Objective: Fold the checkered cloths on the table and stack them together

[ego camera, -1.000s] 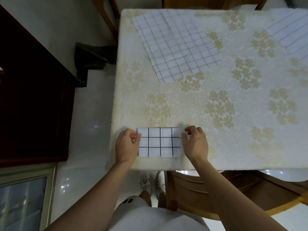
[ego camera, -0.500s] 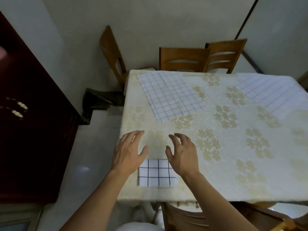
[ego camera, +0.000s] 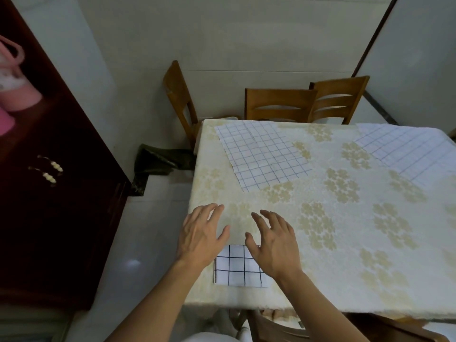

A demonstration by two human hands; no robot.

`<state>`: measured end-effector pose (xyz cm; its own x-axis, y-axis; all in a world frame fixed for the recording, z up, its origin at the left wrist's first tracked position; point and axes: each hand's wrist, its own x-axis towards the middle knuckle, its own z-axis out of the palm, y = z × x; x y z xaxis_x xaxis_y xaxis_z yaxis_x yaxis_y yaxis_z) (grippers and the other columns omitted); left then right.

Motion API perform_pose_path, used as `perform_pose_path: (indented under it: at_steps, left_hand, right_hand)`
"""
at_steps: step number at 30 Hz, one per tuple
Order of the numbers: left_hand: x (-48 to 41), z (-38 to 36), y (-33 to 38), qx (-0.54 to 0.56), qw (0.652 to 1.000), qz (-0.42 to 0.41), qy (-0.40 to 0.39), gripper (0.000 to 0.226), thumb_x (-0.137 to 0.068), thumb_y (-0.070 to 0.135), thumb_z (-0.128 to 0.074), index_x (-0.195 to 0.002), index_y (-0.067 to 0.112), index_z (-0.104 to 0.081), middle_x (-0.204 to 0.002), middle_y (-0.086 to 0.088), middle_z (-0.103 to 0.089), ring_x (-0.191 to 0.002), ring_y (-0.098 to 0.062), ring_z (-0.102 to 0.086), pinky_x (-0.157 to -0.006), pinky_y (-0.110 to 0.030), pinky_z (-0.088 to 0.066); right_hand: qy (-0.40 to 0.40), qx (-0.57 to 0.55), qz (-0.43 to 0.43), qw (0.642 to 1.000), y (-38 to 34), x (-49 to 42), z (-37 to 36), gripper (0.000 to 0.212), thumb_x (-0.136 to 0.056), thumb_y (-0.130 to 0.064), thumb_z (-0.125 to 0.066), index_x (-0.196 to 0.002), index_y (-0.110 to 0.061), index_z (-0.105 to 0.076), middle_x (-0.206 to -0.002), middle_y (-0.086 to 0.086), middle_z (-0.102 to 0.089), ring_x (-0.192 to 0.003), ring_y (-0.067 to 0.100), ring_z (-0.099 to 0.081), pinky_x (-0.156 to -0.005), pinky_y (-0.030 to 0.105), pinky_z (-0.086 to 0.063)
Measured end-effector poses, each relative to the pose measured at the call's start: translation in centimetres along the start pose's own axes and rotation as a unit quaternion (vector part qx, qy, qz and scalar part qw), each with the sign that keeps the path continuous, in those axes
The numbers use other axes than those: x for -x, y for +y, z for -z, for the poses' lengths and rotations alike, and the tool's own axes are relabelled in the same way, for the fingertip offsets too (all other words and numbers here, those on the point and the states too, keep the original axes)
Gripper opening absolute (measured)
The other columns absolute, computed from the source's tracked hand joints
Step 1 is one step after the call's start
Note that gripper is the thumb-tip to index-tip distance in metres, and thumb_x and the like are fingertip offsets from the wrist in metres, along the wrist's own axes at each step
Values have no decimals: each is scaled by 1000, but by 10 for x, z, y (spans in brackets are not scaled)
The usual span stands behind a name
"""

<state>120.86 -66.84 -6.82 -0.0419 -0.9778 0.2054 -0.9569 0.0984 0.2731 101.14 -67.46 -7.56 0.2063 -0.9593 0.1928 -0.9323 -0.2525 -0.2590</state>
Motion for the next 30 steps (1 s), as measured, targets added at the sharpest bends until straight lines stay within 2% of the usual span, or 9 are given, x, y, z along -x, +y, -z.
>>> perform_pose_path:
  at_steps: [7,10,12,16,20,23,27,30]
  left_hand:
    - [14,2,-4,-35,999,26,-1,55,-88,49,-41,-128,17,-62,-127,-1,-63,-114,-21,-60,-83,-41,-52]
    - [29,5,-9,-44,998,53,7,52,-87,46,-47,-127,17,-63,-125,-2,-64,-111,-22,-61,-81,-41,-53]
    - [42,9,-14,-58,995,77,12,50,-86,44,-52,-127,17,-62,-125,-2,-64,-110,-22,-61,-82,-40,-52]
    - [76,18,-26,-78,987,139,18,51,-86,47,-47,-124,17,-63,-120,-1,-66,-106,-22,-63,-83,-41,-53]
    - [113,27,-44,-93,974,208,9,55,-88,50,-45,-129,17,-61,-124,-2,-65,-112,-23,-60,-87,-41,-53]
    - [136,36,-57,-107,964,242,8,53,-90,49,-43,-128,18,-60,-124,-1,-64,-110,-23,-59,-82,-39,-51]
    - [160,48,-74,-126,949,291,8,52,-91,52,-39,-132,24,-56,-128,4,-60,-114,-19,-54,-87,-34,-46]
    - [172,52,-89,-124,943,309,24,52,-92,51,-41,-132,22,-56,-128,2,-60,-114,-20,-55,-87,-36,-49]
  right_hand:
    - [-11,-12,23,1000,-5,-1,-5,55,-90,-52,-43,-128,-19,-64,-131,6,-62,-121,27,-58,-98,45,-49]
    - [-24,-25,49,998,-12,-1,-12,55,-90,-52,-42,-128,-19,-64,-132,7,-62,-120,28,-58,-98,45,-49]
    - [-34,-36,76,996,-19,1,-18,56,-90,-53,-41,-128,-19,-65,-131,7,-63,-119,28,-59,-97,45,-49]
    - [-46,-69,129,988,-38,4,-33,53,-89,-49,-45,-125,-17,-67,-128,9,-64,-117,31,-61,-94,45,-50]
    - [-74,-91,174,978,-62,7,-43,54,-90,-48,-42,-126,-16,-66,-128,10,-64,-117,31,-59,-94,46,-49]
    - [-90,-102,208,969,-84,9,-49,55,-90,-50,-41,-126,-17,-65,-127,9,-63,-117,30,-59,-95,46,-49]
    - [-113,-121,249,954,-118,11,-58,52,-89,-50,-43,-126,-18,-63,-124,7,-63,-115,30,-59,-94,46,-49]
    - [-127,-120,272,946,-139,11,-64,53,-90,-51,-43,-129,-19,-61,-125,5,-61,-115,28,-57,-96,45,-47]
